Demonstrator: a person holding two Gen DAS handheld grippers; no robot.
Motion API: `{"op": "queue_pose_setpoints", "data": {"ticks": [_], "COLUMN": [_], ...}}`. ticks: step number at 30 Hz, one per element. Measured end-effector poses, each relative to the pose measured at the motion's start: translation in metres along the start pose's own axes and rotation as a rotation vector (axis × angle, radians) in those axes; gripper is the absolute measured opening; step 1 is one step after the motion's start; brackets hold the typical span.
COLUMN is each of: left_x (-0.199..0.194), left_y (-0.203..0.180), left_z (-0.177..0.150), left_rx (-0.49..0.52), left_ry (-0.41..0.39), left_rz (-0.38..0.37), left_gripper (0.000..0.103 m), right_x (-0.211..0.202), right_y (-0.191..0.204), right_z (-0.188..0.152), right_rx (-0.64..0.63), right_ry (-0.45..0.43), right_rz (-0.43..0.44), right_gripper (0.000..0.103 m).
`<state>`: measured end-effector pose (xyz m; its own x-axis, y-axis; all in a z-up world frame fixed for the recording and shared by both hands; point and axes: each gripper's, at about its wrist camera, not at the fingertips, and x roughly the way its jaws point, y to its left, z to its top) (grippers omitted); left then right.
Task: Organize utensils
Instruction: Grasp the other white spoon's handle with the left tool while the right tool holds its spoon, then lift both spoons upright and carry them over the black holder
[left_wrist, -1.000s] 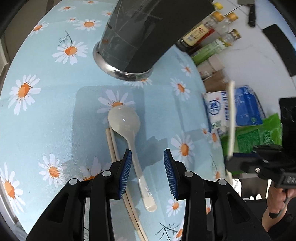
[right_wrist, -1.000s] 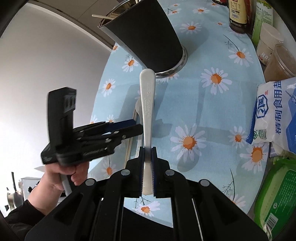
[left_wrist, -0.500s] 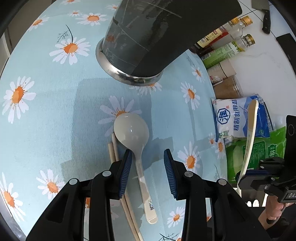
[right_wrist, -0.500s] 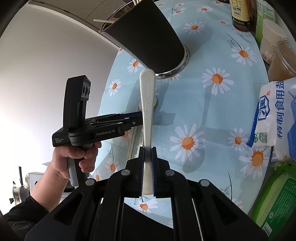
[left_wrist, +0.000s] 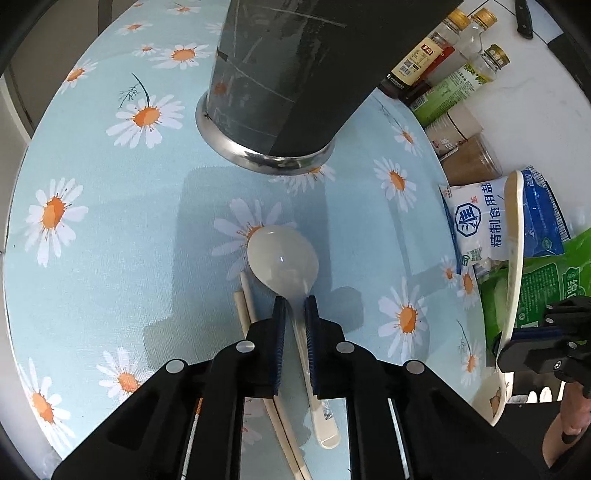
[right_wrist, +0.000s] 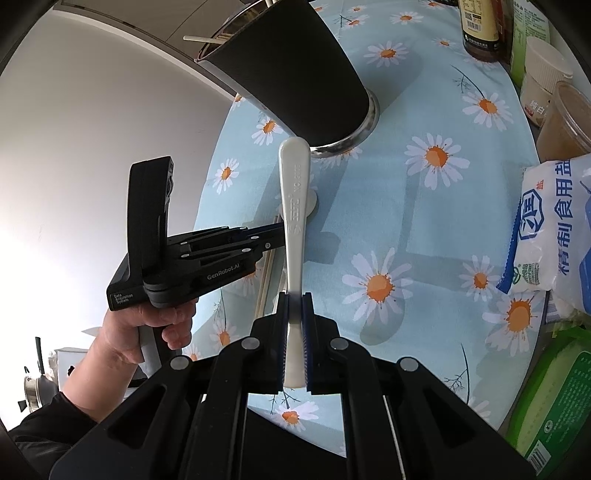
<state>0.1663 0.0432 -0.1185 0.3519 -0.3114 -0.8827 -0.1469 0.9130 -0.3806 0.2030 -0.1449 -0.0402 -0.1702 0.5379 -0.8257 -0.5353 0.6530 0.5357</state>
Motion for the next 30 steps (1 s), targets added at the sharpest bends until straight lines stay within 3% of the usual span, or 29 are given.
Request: {"op": "queue_pose_setpoints", "data": {"ticks": [13, 30], "left_x": [-0.012, -0.067], "left_y": [-0.002, -0.024], "left_z": [-0.011, -0.026], "left_rx": [-0.018, 0.045], "left_ry": [-0.069, -0.216], "left_rz": [-0.057, -0.075], "left_gripper": [0.004, 0.003], "right_x": [0.007, 0.014], "right_y": [-0.004, 0.007], "right_z": [0.005, 0.019], "right_rx": [0.01, -0.07], "right_ry": [0.001, -0.046], "right_rz": [-0.014, -0.004], "right_gripper": [0.008, 0.008]}}
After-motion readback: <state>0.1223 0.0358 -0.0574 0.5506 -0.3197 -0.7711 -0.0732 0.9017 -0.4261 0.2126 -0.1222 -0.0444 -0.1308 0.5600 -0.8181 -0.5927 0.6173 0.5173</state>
